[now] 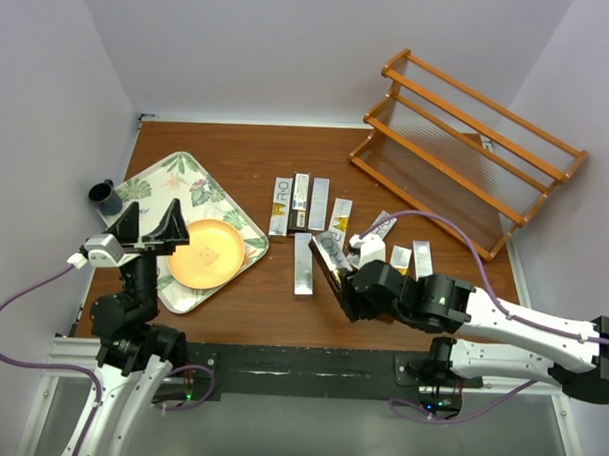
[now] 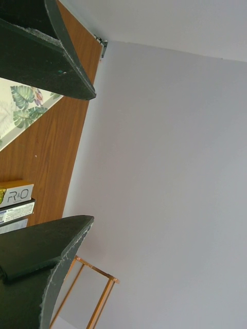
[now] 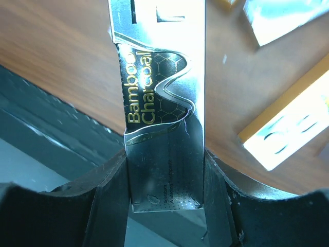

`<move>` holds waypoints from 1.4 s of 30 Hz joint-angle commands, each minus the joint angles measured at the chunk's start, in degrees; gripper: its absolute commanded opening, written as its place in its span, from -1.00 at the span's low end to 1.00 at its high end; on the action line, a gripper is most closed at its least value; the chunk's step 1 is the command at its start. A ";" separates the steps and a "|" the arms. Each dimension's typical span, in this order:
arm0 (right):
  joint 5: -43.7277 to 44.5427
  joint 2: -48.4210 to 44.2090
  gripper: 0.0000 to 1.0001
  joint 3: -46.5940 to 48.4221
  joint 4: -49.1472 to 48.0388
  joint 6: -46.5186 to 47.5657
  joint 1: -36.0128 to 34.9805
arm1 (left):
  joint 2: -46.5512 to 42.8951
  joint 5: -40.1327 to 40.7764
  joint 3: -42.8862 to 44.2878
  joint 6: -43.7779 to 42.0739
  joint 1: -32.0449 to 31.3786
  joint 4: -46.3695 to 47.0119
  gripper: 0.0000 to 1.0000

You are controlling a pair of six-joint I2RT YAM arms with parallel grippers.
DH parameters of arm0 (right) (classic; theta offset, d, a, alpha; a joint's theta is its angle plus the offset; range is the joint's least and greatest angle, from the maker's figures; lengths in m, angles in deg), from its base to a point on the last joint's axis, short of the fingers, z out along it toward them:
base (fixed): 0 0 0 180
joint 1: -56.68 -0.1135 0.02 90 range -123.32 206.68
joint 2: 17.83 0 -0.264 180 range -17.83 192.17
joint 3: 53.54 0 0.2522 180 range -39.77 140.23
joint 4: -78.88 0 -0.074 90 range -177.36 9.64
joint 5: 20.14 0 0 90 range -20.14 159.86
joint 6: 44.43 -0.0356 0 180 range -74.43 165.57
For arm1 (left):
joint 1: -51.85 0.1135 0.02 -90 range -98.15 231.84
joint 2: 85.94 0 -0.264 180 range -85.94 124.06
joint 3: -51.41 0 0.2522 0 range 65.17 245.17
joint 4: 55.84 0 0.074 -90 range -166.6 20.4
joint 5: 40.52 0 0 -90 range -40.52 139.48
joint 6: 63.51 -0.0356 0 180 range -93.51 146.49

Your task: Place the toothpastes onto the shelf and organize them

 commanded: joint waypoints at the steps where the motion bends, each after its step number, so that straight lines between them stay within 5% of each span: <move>1: 8.66 4.85 -0.46 10.52 2.37 4.65 0.54 | -0.29 -0.22 1.11 1.19 -0.18 1.21 1.00; 11: 2.26 16.98 -0.57 18.52 -8.07 13.88 18.10 | -1.08 0.13 1.11 1.19 -0.53 0.77 1.00; 21: 6.03 37.10 -0.59 29.78 -10.02 10.29 33.12 | -2.57 1.45 1.29 1.10 -1.32 0.07 1.00; 42: 17.10 59.18 -0.60 46.39 -12.30 -5.62 43.60 | -4.68 3.12 1.29 0.75 -4.93 -0.55 0.99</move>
